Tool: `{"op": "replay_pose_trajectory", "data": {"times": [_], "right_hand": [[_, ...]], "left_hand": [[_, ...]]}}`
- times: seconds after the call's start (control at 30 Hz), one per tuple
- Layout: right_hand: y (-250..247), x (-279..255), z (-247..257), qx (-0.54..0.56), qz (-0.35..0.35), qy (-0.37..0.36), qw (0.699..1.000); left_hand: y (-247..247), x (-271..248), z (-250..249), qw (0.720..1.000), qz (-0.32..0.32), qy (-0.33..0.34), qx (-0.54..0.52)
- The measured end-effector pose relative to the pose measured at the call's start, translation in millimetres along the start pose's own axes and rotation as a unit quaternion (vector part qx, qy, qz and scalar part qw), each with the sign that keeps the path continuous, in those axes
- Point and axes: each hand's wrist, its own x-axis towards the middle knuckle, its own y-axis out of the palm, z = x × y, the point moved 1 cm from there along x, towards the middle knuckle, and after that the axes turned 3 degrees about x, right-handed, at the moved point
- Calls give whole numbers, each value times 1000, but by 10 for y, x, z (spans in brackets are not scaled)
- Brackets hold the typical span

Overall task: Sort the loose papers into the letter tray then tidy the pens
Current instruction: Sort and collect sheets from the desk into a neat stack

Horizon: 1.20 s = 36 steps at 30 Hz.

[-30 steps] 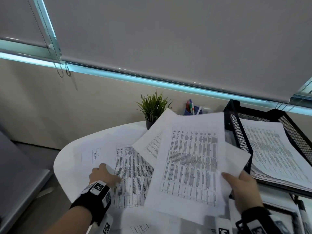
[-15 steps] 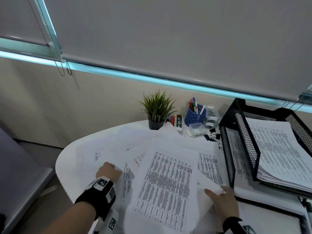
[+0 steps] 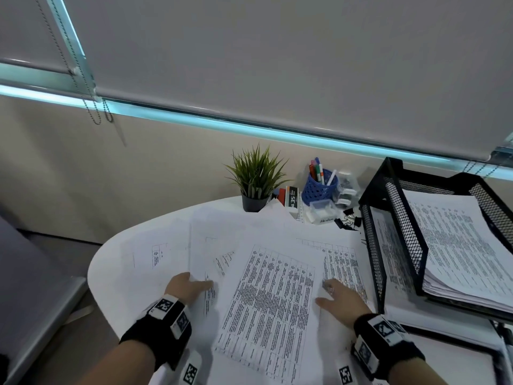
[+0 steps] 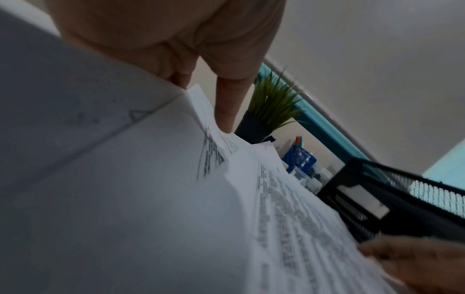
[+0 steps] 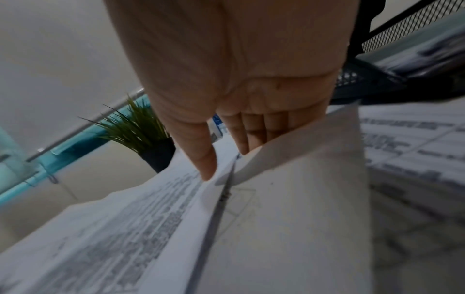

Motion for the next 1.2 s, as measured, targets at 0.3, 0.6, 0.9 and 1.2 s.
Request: {"op": "replay_pose_trajectory", "data": {"times": [0.3, 0.6, 0.9, 1.2], "right_hand": [[384, -242, 105, 34, 2, -73, 997], [131, -140, -236, -32, -121, 123, 984], [27, -101, -235, -48, -95, 181, 978], [410, -294, 381, -8, -54, -11, 998]], "left_hand": [[41, -89, 186, 992, 112, 24, -43], [-345, -5, 391, 993, 25, 24, -117], [-514, 147, 626, 986, 65, 19, -152], [-464, 96, 338, 993, 17, 60, -104]]}}
